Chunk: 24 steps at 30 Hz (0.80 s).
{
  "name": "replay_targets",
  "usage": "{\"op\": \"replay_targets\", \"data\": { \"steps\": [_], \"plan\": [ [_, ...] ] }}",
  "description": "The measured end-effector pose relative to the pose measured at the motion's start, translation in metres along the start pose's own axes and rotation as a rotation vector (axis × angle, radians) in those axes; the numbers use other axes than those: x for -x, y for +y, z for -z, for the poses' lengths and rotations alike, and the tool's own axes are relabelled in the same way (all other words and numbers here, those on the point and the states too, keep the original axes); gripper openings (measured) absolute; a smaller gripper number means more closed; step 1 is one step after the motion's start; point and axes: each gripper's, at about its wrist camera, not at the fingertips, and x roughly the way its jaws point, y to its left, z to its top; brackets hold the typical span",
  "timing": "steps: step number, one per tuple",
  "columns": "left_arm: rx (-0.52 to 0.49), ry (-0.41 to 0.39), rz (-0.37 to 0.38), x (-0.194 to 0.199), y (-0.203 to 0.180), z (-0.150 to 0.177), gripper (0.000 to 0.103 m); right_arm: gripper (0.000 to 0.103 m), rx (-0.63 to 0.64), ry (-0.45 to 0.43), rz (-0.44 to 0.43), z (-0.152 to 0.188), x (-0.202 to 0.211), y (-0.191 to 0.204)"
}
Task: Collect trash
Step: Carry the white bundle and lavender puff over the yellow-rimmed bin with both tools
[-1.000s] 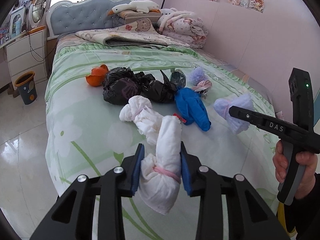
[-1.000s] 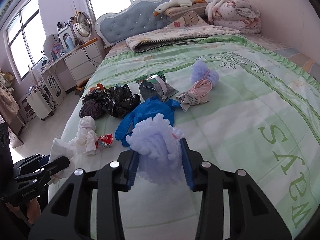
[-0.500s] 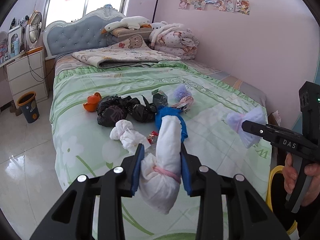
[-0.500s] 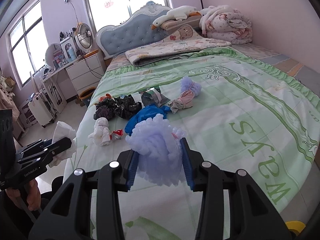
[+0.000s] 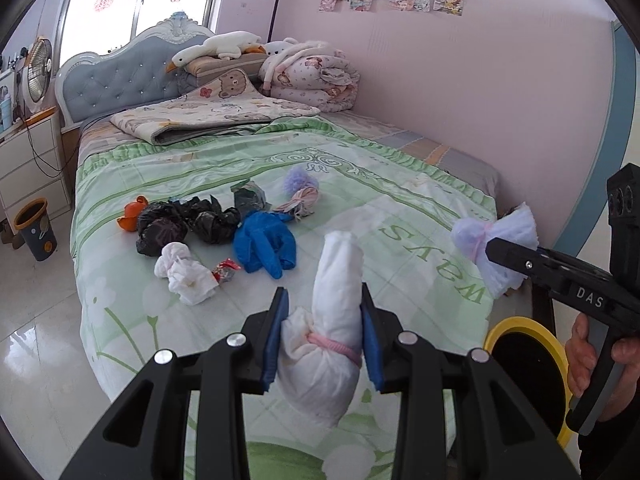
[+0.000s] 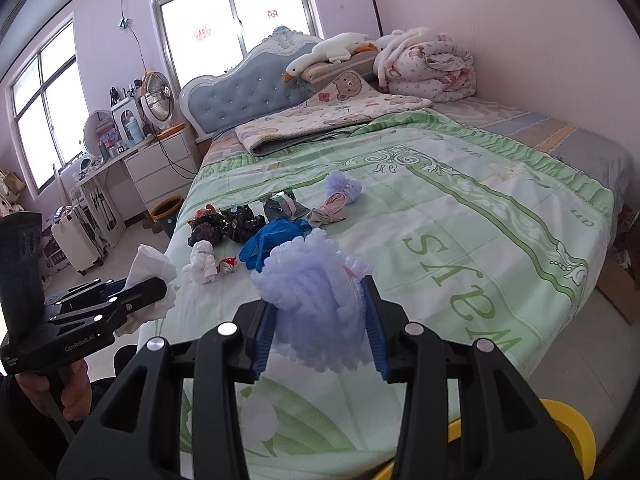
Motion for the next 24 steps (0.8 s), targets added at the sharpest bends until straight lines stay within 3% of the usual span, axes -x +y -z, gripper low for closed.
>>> {"op": "replay_targets", "data": {
  "steps": [14,24],
  "plan": [
    [-0.123,0.044,0.117,0.005,-0.083,0.002,0.032,0.04,-0.052,-0.066,0.127,0.025,0.096,-0.049],
    [-0.199,0.079,0.194,-0.001,-0.134,0.007,0.032,0.04,-0.126,-0.068,0.198,0.046,0.133,-0.087]
  ]
}}
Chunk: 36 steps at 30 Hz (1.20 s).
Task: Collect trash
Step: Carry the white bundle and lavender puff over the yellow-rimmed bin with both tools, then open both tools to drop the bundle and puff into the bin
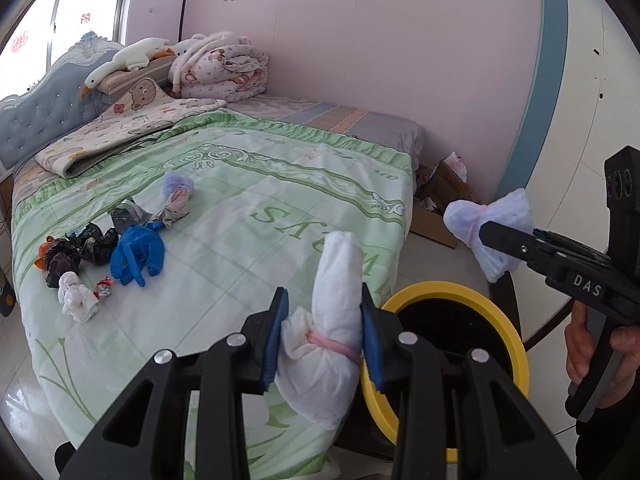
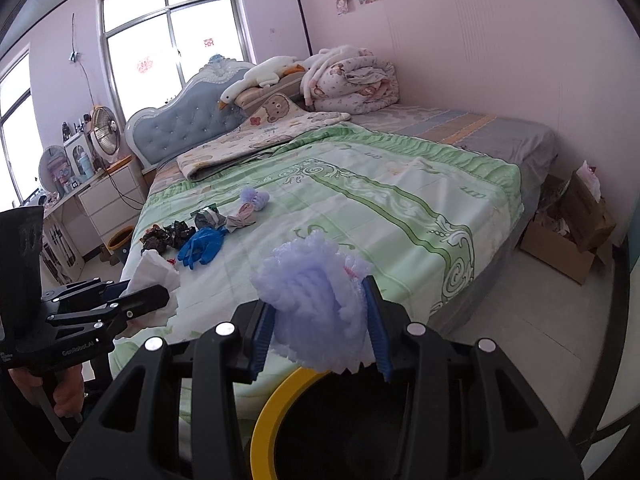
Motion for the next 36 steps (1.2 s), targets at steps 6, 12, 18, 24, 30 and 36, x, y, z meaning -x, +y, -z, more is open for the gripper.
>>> {"op": "replay_targets", "data": {
  "steps": [6,12,18,24,30,36],
  "plan": [
    [-0.027,0.022,0.045,-0.012,-0.023,0.004,0.033,0.042,-0.041,0.012,0.025,0.008,0.008,-0.022],
    [-0.052,0.08,0.089,-0.029,-0.041,0.015,0.033,0.042,-0.059,0.035,0.049,0.019,0.012,-0.033],
    [-0.069,0.121,0.138,-0.041,-0.056,0.028,0.032,0.043,-0.088,0.072,0.075,0.029,0.009,-0.045],
    [-0.084,0.132,0.167,-0.041,-0.066,0.035,0.034,0.043,-0.113,0.086,0.084,0.037,0.014,-0.052],
    [-0.09,0.124,0.182,-0.038,-0.069,0.037,0.043,0.048,-0.137,0.085,0.08,0.04,0.02,-0.058],
    [-0.068,0.091,0.186,-0.03,-0.064,0.037,0.064,0.055,-0.168,0.078,0.104,0.038,0.022,-0.065]
  ]
}}
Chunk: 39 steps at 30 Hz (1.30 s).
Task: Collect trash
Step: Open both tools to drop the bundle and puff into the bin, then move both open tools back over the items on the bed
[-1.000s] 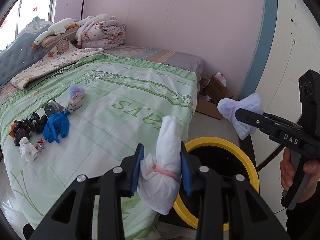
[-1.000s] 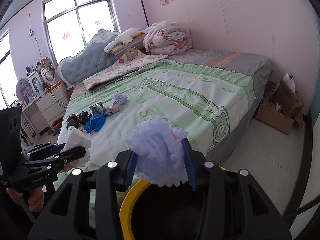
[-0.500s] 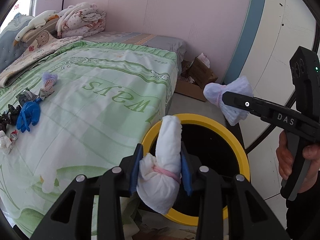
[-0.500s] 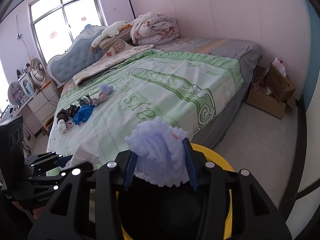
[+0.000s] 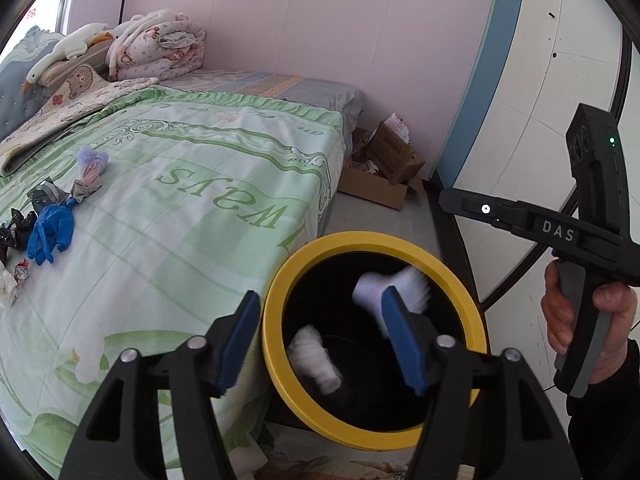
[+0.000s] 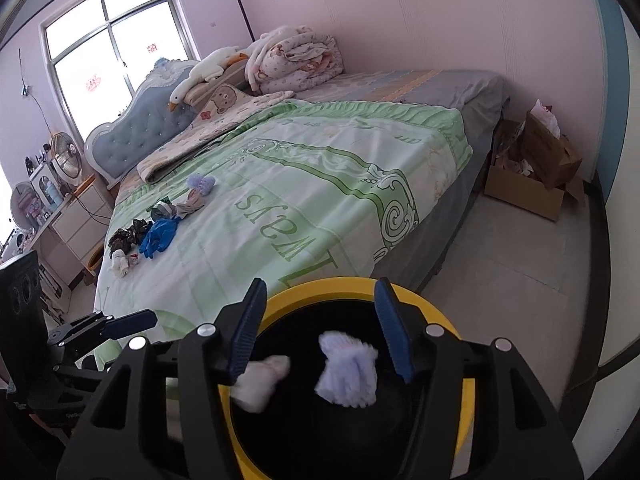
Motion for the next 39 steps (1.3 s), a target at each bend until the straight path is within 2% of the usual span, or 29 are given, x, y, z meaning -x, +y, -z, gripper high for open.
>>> {"op": "replay_targets", "data": {
  "steps": [2,7,16,22,31,39],
  "plan": [
    [0.015,-0.015,-0.007,0.004,0.004,-0.001,0.071,0.056,-0.009,-0.01,0.004,-0.001,0.002,-0.003],
    [0.05,-0.056,-0.04,0.015,0.019,-0.005,0.078,0.058,-0.01,-0.049,-0.006,-0.006,0.007,0.001],
    [0.084,-0.141,-0.128,0.041,0.052,-0.013,0.087,0.064,0.059,-0.089,-0.054,-0.022,0.004,0.036],
    [0.105,-0.195,-0.214,0.064,0.082,-0.019,0.087,0.068,0.099,-0.098,-0.11,-0.032,-0.01,0.068],
    [0.201,-0.254,-0.337,0.098,0.143,-0.023,0.089,0.075,0.18,-0.076,-0.198,-0.04,-0.04,0.126],
    [0.273,-0.252,-0.431,0.109,0.194,-0.014,0.089,0.076,0.236,-0.024,-0.256,-0.047,-0.084,0.175]
  ]
}}
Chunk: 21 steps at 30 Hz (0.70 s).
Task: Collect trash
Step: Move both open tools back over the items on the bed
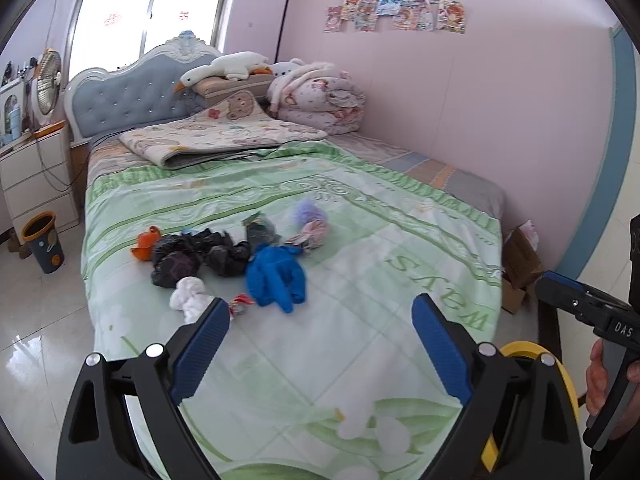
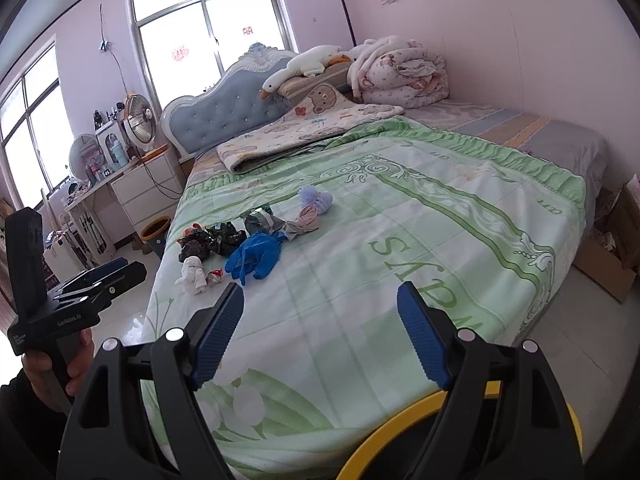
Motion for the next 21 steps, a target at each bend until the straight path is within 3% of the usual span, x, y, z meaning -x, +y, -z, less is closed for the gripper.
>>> {"op": "replay_targets", "data": {
  "steps": [21],
  "plan": [
    [0.118,0.102,-0.151,-0.069,0.098,0.014,0.089,0.076,0.064,0.142,-0.088,-0.028,-0.146,0.051]
  ]
}}
